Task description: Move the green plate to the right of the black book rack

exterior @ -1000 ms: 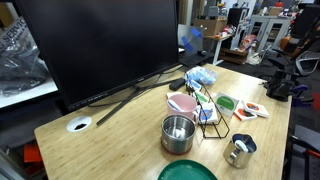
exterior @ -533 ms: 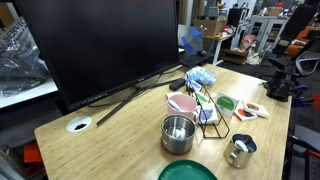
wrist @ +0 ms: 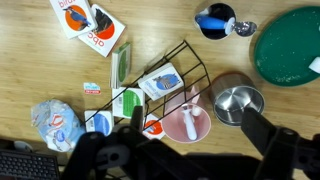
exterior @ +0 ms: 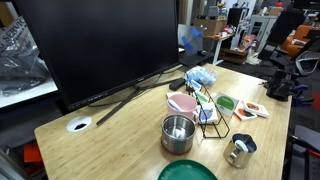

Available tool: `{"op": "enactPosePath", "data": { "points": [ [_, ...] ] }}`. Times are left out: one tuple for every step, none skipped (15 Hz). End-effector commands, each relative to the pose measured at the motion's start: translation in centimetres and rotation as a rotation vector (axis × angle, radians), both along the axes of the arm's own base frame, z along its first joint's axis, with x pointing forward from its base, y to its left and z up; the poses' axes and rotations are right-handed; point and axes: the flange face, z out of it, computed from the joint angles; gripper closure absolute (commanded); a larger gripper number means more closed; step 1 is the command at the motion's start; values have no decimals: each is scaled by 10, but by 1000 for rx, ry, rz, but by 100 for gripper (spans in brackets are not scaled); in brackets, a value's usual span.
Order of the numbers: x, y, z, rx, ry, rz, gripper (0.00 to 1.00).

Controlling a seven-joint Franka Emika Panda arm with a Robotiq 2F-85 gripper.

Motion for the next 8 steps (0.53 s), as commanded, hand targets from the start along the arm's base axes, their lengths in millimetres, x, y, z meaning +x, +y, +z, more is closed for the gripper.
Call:
{"op": "enactPosePath", "data": {
  "points": [
    [0, 0, 1, 0, 1, 1, 0],
    [0, 0, 1, -1, 1, 1, 0],
    [1, 3, 1, -4, -5, 15, 0],
    [3, 9, 1, -4, -11, 36, 0],
    [6, 16, -1, 1, -15, 64, 0],
    [9, 26, -3, 12, -22, 98, 0],
    [13, 37, -8, 18, -31, 135, 0],
    [15, 48, -14, 30, -39, 175, 0]
  ]
}}
